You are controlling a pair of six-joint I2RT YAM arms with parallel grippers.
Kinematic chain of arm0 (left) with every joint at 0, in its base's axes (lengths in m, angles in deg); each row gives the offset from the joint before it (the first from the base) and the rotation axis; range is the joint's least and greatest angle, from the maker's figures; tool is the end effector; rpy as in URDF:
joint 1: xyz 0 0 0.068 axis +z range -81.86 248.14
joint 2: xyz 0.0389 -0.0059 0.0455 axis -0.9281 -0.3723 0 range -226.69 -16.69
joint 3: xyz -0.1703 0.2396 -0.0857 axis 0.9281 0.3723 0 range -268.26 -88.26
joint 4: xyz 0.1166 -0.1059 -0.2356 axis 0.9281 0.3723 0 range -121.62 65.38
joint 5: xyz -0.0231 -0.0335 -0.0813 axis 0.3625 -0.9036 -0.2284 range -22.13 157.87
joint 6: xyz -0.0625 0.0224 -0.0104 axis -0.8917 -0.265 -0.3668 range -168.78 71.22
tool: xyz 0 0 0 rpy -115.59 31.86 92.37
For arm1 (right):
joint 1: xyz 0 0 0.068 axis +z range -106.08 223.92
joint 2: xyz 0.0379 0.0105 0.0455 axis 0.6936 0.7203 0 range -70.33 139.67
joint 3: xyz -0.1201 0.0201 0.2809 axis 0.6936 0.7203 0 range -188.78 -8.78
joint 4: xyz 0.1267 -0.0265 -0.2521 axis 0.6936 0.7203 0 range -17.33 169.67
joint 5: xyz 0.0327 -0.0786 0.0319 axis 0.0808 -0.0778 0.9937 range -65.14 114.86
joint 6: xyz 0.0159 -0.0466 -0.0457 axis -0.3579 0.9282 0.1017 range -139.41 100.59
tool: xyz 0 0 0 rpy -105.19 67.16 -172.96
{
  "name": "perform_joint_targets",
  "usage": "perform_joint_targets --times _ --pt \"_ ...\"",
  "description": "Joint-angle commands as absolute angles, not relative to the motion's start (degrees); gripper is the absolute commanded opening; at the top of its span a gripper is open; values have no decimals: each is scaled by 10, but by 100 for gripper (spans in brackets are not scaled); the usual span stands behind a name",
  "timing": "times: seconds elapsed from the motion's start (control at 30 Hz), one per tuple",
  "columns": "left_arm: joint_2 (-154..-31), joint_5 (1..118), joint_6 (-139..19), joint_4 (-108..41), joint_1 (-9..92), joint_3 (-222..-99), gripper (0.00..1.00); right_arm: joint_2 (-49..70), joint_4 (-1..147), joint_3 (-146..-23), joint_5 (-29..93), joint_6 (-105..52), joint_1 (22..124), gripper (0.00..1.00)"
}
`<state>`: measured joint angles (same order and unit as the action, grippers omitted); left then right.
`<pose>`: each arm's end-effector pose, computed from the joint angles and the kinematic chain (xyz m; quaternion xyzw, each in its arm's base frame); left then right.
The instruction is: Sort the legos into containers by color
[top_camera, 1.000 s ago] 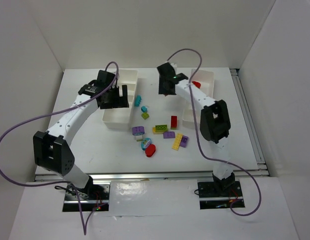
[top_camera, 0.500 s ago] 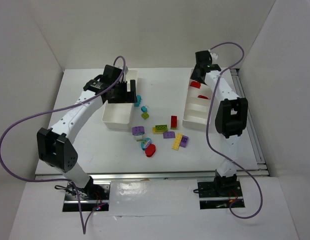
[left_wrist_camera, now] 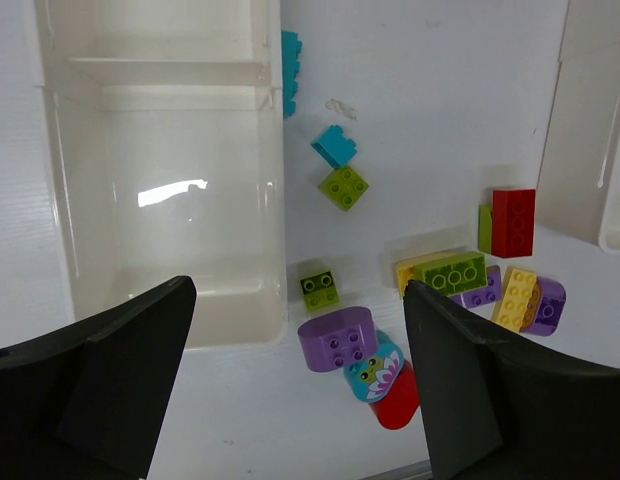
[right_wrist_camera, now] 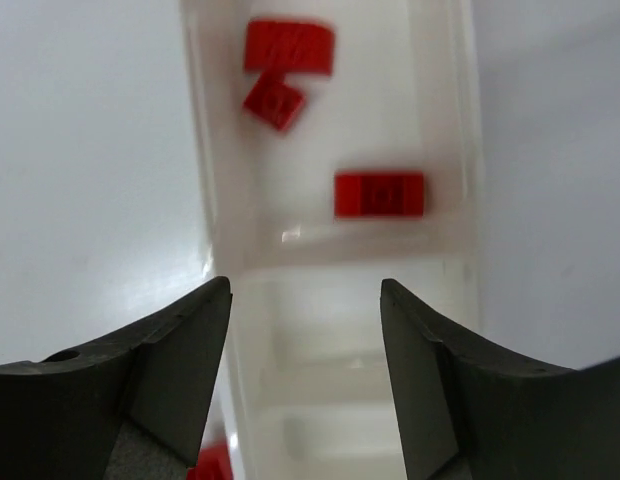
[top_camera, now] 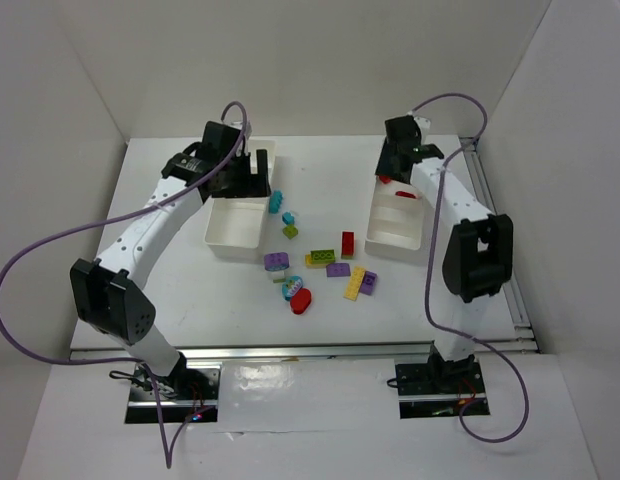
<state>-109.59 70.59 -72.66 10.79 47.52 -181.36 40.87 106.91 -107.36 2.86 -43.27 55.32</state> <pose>0.3730 -0.1377 0.3866 -0.0356 0.9134 -0.1332 0.3829 0.4817 0.0765 0.3013 0.1688 0.8999 -0.0597 0.3977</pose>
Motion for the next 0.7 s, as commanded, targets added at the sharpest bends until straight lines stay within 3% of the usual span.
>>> perform_joint_targets --times 0.0,0.07,0.3,0.43,0.67 --pt "-1077 734 -713 115 476 -1837 96 296 1013 -985 87 -395 632 68" --pt "-1077 747 -725 115 482 -1837 96 253 1007 -919 117 -389 670 68" --pt "-1067 771 -737 115 492 -1831 96 165 1006 -748 220 -358 857 87" --pt "-1067 781 -726 121 492 -1825 96 172 1021 -734 212 -343 962 97" --pt "-1055 792 -720 121 492 -1825 96 226 1008 -753 219 -310 994 96"
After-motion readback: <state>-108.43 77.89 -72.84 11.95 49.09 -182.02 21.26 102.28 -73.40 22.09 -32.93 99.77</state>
